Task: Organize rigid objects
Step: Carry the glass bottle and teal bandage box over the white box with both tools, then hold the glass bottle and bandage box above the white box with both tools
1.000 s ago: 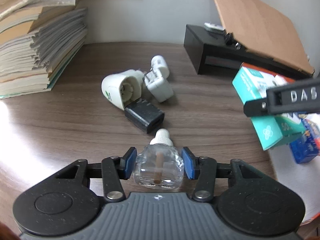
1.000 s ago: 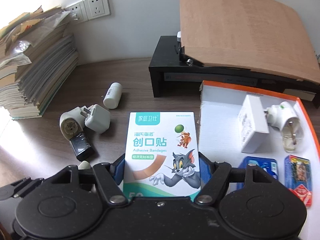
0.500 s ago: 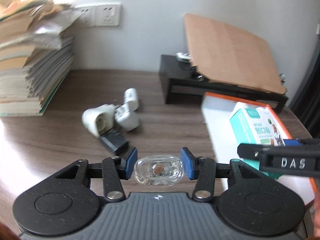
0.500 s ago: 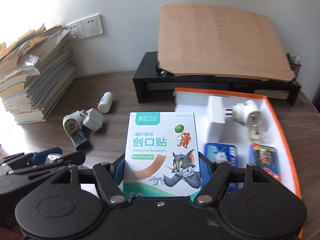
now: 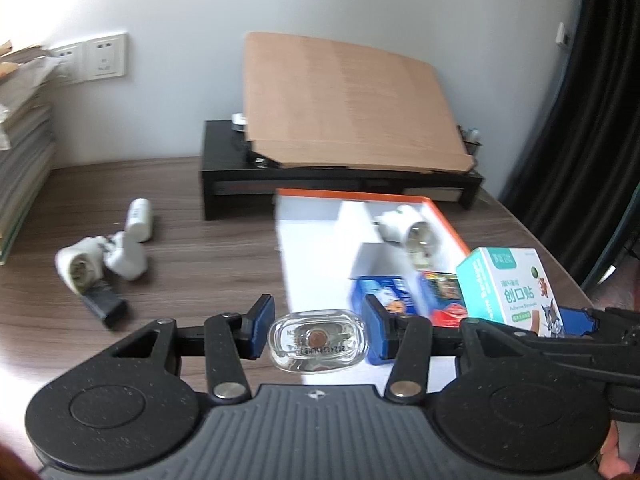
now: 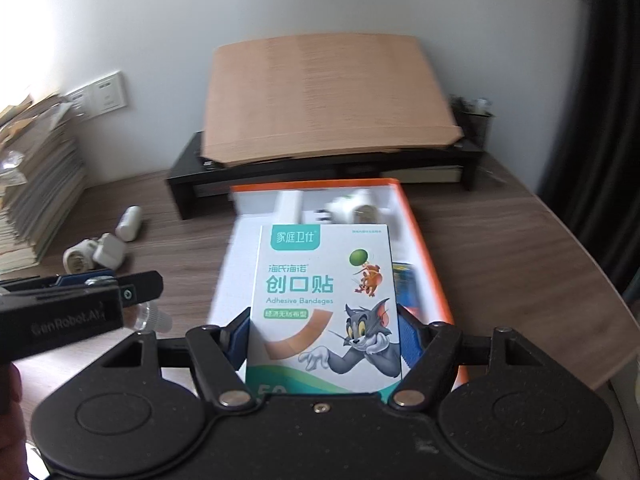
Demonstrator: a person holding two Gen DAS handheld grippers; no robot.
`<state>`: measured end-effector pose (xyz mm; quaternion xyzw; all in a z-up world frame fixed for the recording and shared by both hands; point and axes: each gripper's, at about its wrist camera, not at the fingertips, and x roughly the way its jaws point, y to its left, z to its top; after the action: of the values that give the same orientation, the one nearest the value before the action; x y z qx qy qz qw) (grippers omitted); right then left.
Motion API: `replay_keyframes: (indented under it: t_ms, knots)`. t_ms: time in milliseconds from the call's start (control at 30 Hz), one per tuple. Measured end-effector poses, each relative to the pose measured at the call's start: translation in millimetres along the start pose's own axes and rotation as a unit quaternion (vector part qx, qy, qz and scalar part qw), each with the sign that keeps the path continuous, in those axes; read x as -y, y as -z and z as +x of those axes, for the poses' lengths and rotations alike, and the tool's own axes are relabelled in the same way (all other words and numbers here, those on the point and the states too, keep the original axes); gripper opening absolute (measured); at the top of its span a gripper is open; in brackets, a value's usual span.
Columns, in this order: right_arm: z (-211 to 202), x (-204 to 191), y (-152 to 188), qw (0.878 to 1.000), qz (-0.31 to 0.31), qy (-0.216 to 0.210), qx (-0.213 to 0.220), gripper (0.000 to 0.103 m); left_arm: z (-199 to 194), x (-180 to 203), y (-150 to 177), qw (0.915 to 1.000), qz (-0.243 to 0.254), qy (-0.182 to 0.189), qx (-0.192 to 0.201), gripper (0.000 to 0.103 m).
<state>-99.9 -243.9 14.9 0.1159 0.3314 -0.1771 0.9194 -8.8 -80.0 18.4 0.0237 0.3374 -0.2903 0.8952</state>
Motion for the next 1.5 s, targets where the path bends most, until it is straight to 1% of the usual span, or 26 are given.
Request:
replay_keyframes:
  t_ms: [233,533,833,1200,1500]
  knots:
    - [-8,31,13,0.999,0.021,0.027,-0.004,0.084,4,28,3,0.9996,0.010,0.025,-0.012,0.048]
    - [-15,44,22,0.999,0.021,0.027,0.000,0.084,6,48,8,0.9990,0.020,0.034,-0.021,0.048]
    - [-17,49,24,1.000,0.019,0.017,0.002,0.084,4,55,11,0.9992,0.017,0.025,-0.028,0.049]
    - [-18,48,23,1.000,0.007,0.003,0.005,0.084,1,56,12,0.9996,0.008,0.009,-0.026,0.049]
    - [-19,49,21,1.000,-0.001,-0.002,0.005,0.084,1,56,12,0.9997,0.001,0.006,-0.024,0.049]
